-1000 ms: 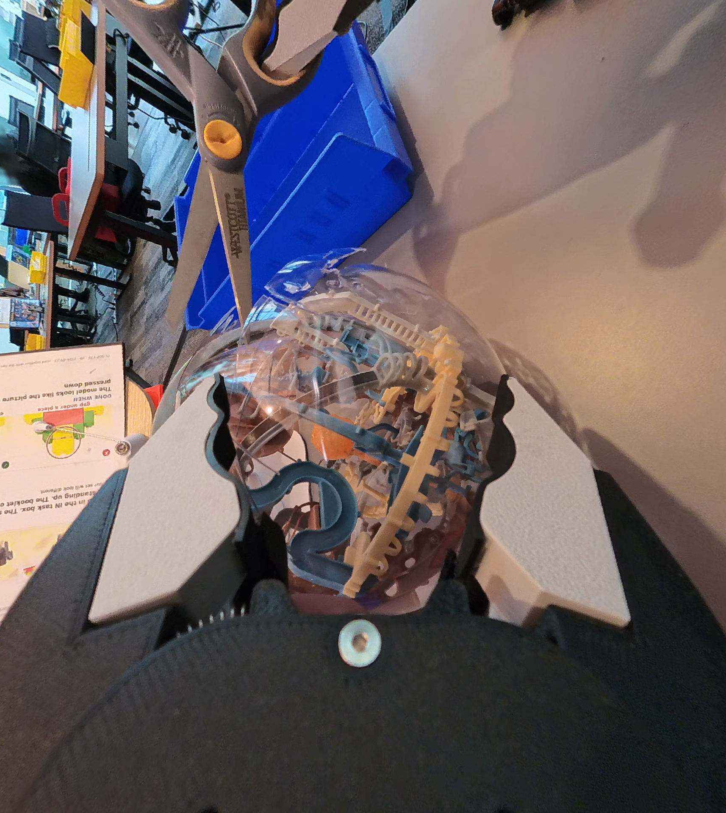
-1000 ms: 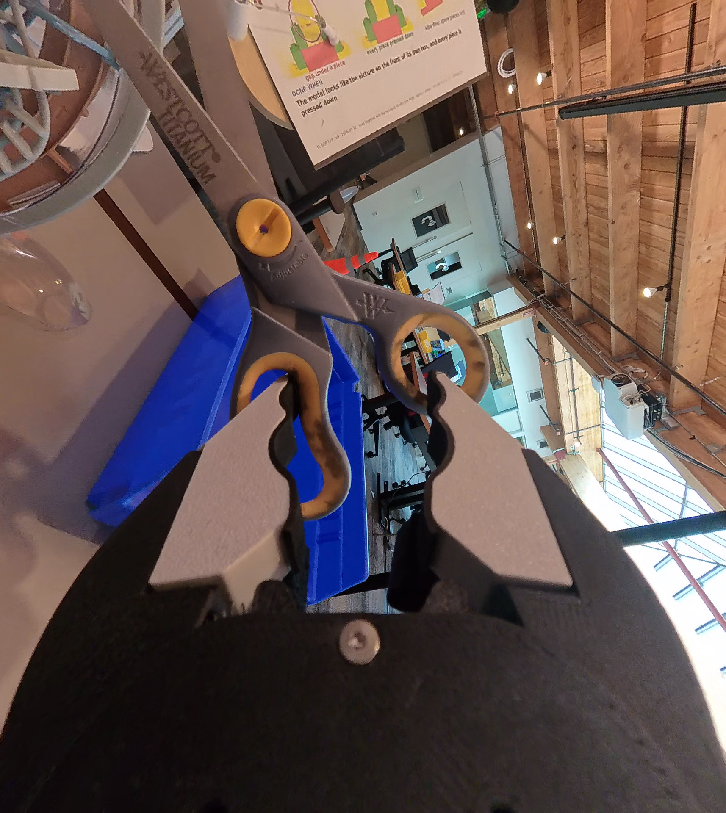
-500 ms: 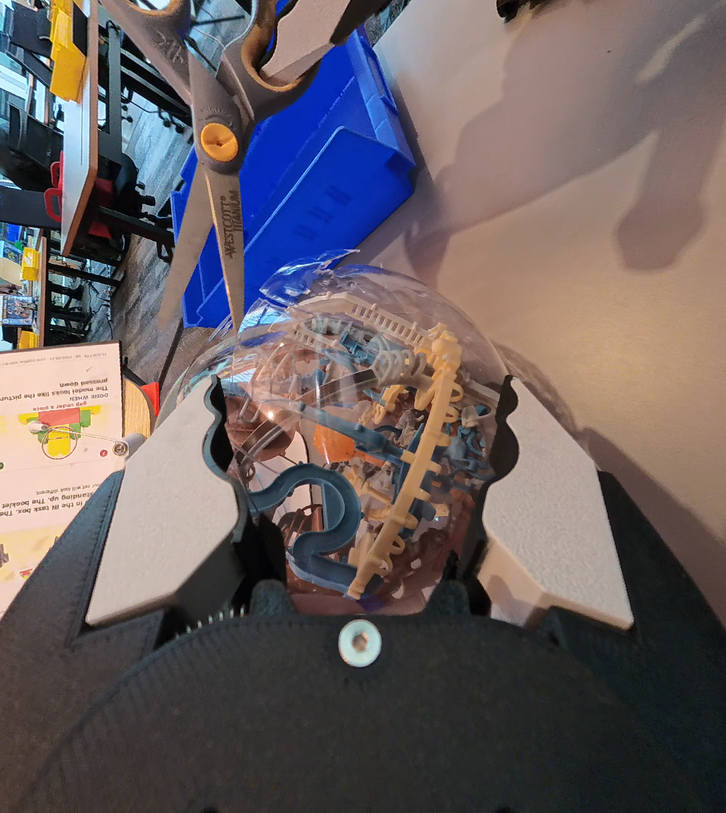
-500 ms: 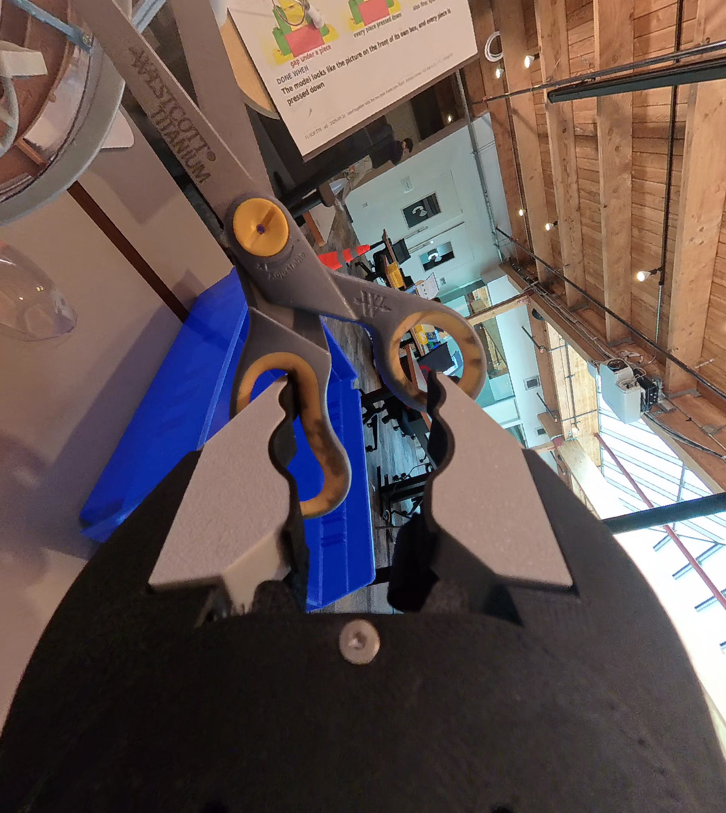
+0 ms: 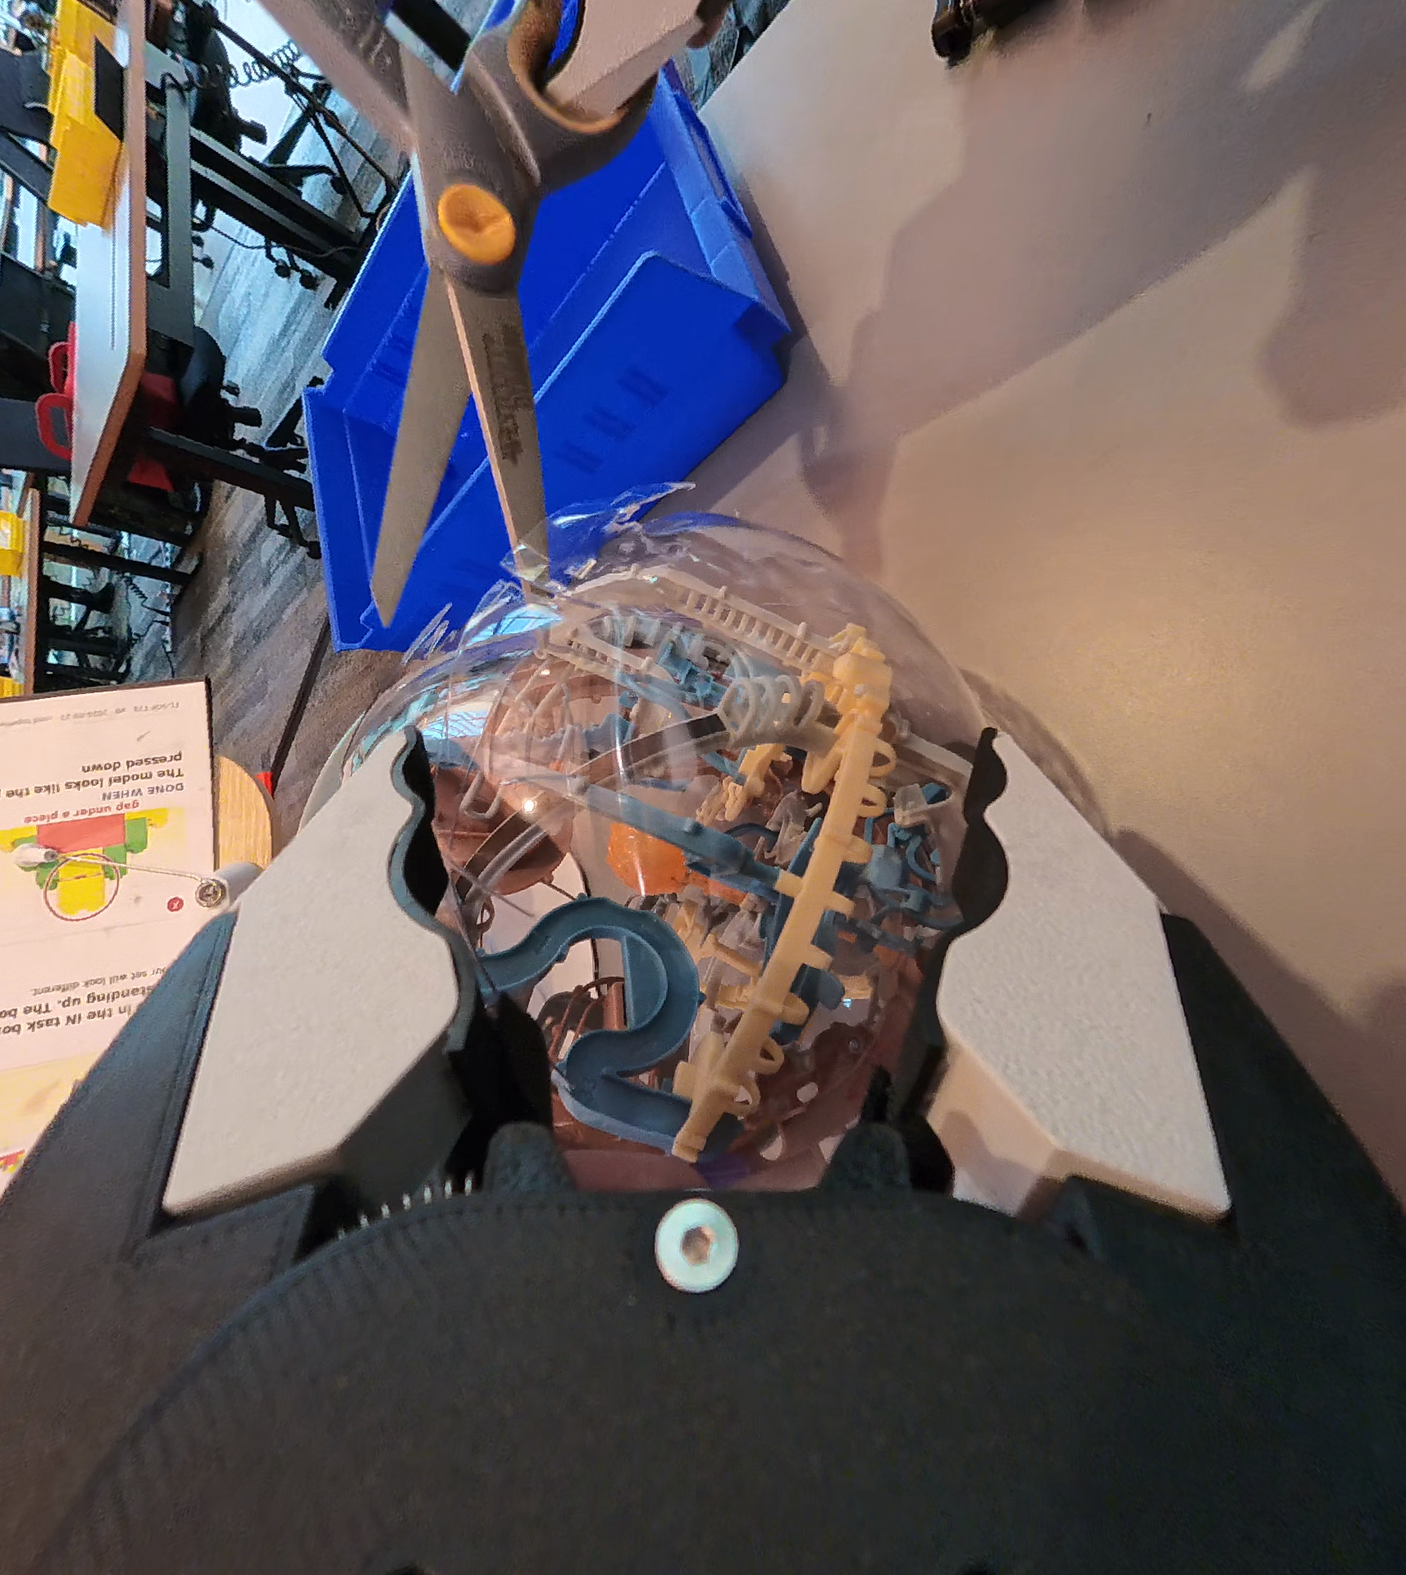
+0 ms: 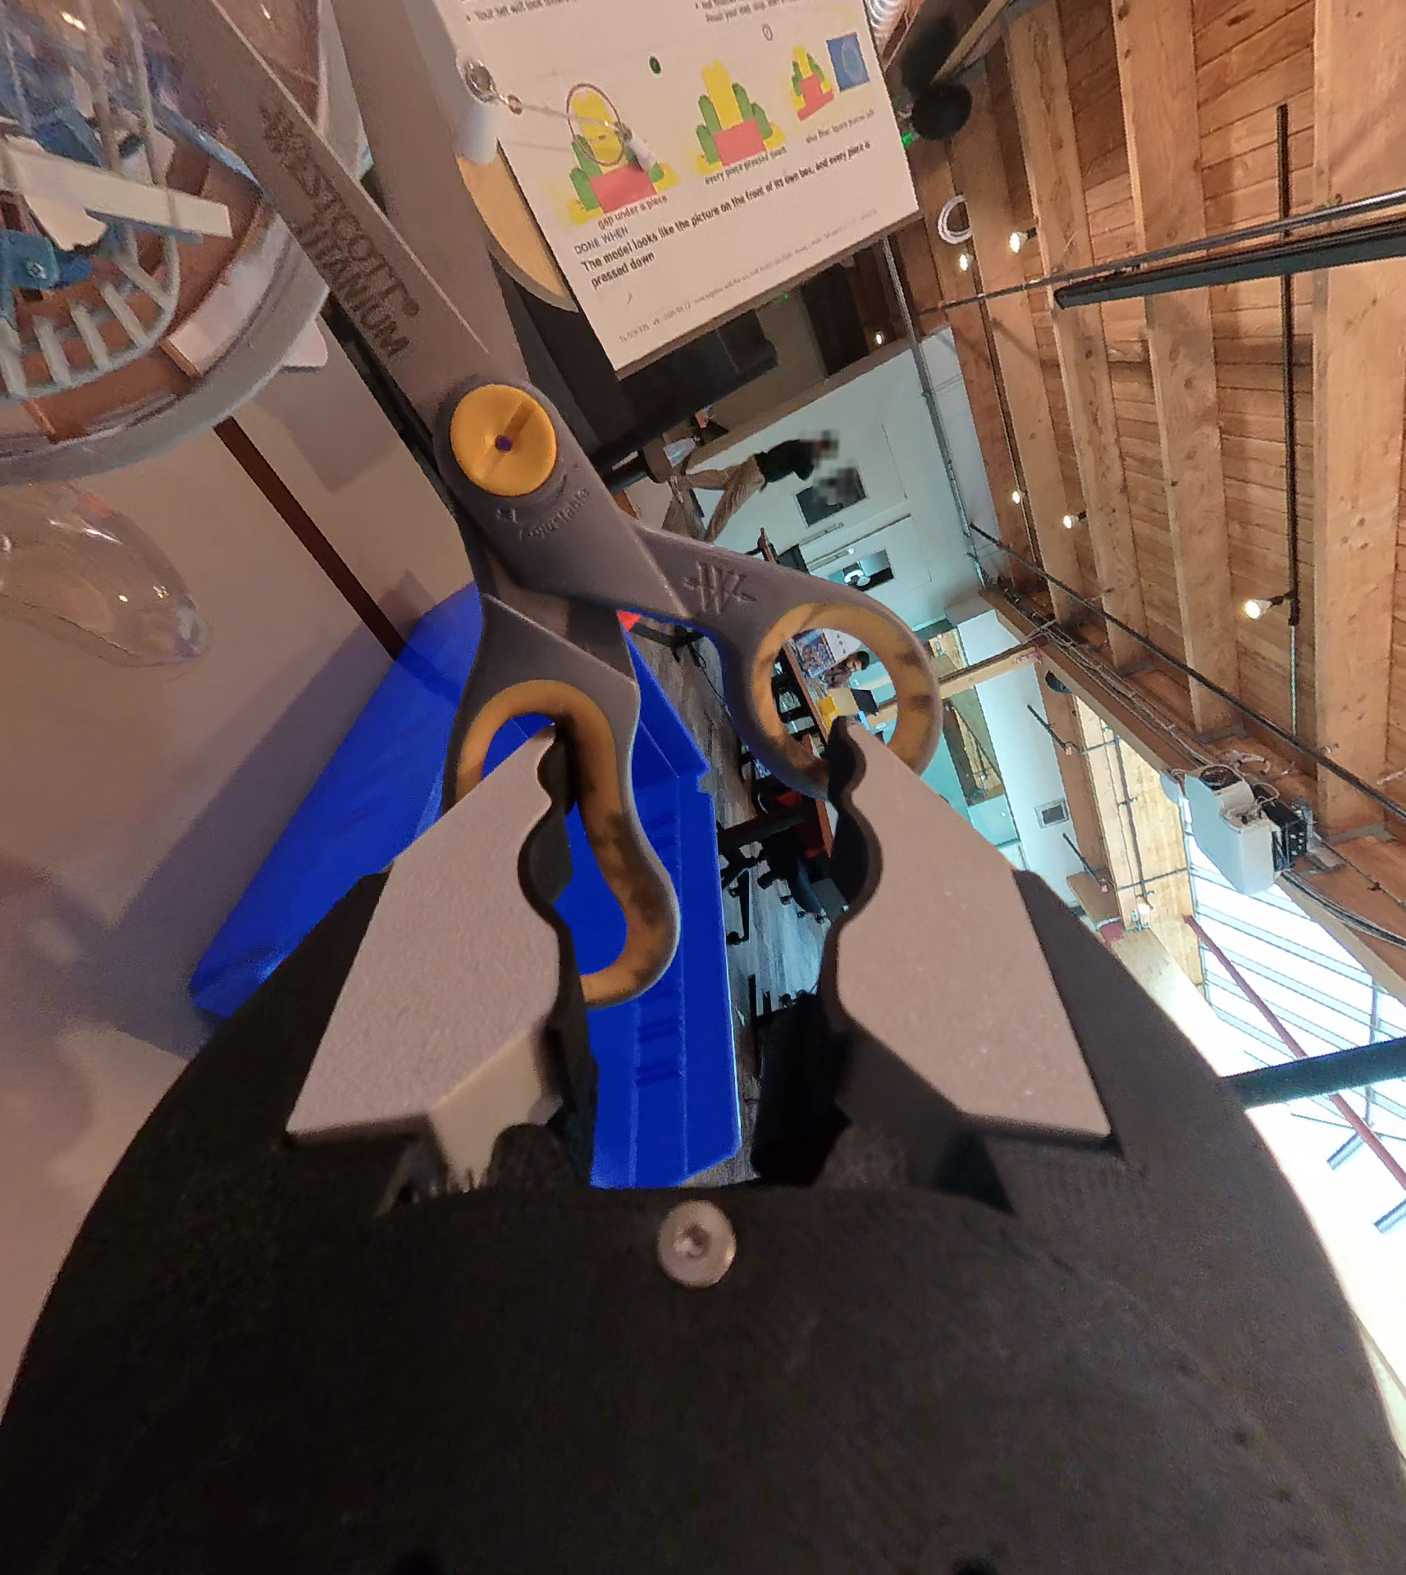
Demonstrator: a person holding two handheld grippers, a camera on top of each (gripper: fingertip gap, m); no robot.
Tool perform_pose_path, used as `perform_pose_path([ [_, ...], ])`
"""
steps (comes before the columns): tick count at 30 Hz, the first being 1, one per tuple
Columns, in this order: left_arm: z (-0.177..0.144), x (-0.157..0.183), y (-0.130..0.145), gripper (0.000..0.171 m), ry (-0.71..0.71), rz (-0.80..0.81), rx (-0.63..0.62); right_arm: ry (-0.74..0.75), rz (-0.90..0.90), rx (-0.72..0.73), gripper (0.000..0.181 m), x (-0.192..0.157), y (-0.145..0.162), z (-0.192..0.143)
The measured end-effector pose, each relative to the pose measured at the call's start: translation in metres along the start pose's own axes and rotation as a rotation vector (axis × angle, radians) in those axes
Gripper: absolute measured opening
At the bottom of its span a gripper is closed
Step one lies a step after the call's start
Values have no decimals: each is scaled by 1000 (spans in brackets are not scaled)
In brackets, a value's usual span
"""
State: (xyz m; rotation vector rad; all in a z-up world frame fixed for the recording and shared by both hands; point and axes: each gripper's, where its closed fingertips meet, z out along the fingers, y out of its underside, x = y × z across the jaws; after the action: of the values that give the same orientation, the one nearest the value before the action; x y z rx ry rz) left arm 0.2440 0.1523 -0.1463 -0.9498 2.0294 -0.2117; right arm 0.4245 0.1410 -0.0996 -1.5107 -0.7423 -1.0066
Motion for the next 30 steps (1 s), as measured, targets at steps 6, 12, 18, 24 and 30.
perform_pose_path([
  [6, -6, -3, -5, 112, 45, -65, 67, -19, 11, 87, 57, -8, -26, 6],
  [12, -12, -17, -3, 107, 58, -189, 151, -47, 72, 116, 57, -17, -36, 15],
  [18, -17, -47, 30, 138, -94, -335, 130, -82, 102, 120, 56, -24, -45, 23],
  [24, -33, -46, 88, 144, 13, -690, 86, -122, 90, 149, 57, -32, -68, 32],
  [30, -31, -50, 94, 145, -12, -712, 131, -151, 52, 156, 56, -39, -89, 40],
])
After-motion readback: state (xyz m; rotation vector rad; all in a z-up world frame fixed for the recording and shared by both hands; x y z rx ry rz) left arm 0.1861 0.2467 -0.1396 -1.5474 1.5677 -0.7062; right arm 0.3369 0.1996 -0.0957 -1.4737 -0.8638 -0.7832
